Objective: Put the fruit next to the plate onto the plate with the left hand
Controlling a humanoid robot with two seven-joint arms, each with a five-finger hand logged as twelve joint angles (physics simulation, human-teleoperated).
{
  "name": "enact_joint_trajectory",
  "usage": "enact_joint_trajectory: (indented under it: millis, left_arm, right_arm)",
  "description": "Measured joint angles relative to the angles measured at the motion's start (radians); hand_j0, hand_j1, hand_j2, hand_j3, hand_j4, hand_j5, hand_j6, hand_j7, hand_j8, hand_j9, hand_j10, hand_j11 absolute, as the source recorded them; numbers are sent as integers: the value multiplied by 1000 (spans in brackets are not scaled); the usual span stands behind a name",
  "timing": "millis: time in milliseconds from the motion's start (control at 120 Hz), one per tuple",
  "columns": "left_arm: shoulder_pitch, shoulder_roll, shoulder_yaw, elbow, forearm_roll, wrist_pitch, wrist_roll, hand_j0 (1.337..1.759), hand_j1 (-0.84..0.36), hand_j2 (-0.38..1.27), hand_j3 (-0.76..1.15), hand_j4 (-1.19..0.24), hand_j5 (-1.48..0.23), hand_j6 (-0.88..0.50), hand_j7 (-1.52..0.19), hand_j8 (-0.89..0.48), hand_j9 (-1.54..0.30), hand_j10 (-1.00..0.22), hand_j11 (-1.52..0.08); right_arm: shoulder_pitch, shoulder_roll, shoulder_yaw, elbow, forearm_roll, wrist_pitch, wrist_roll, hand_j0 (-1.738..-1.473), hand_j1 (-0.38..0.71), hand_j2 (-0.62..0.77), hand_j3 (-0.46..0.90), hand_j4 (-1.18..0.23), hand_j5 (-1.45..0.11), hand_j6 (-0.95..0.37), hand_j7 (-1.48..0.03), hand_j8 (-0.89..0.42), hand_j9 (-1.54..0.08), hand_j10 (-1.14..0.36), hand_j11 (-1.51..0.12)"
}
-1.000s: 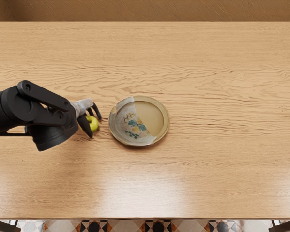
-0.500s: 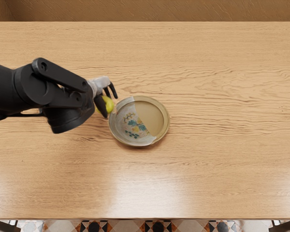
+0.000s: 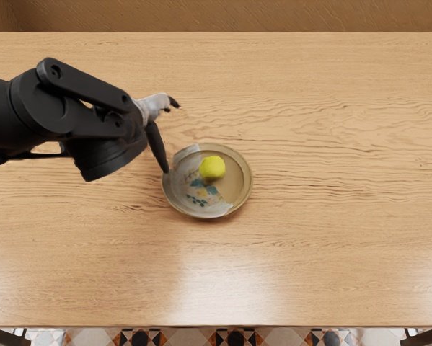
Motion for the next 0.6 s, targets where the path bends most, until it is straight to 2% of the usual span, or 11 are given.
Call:
enact_joint_trajectory:
  millis: [117, 217, 325, 458, 600]
  left_arm:
    - [14, 151, 37, 3, 2, -12, 0, 1658, 254, 24, 0, -81, -104, -78, -104, -76, -104, -81, -104]
    - [56, 381, 58, 21, 6, -32, -1, 1658, 284, 16, 0, -56, -72, -54, -72, -53, -72, -56, -72]
    - [54, 603, 26, 60, 63, -238, -1, 1658, 303, 11, 0, -39, -51, -38, -51, -38, -51, -39, -51]
    - [62, 692, -11, 120, 133, -507, -2, 1658, 317, 7, 0, -28, -36, -27, -35, -27, -35, -28, -35]
    - [108, 745, -60, 147, 172, -618, 2, 1658, 325, 5, 0, -21, -27, -21, -27, -21, -27, -21, -27]
  right_arm:
    - [0, 0, 0, 0, 0, 0, 0, -1658, -349, 0, 0, 0, 0, 0, 0, 0, 0, 0, 0]
    - [0, 0, 0, 0, 0, 0, 0, -1658, -349, 0, 0, 0, 0, 0, 0, 0, 0, 0, 0]
    - [0, 0, 0, 0, 0, 0, 0, -1658, -349, 0, 0, 0, 0, 0, 0, 0, 0, 0, 0]
    - [0, 0, 0, 0, 0, 0, 0, -1658, -349, 0, 0, 0, 0, 0, 0, 0, 0, 0, 0]
    - [0, 0, 0, 0, 0, 0, 0, -1658, -349, 0, 0, 0, 0, 0, 0, 0, 0, 0, 0]
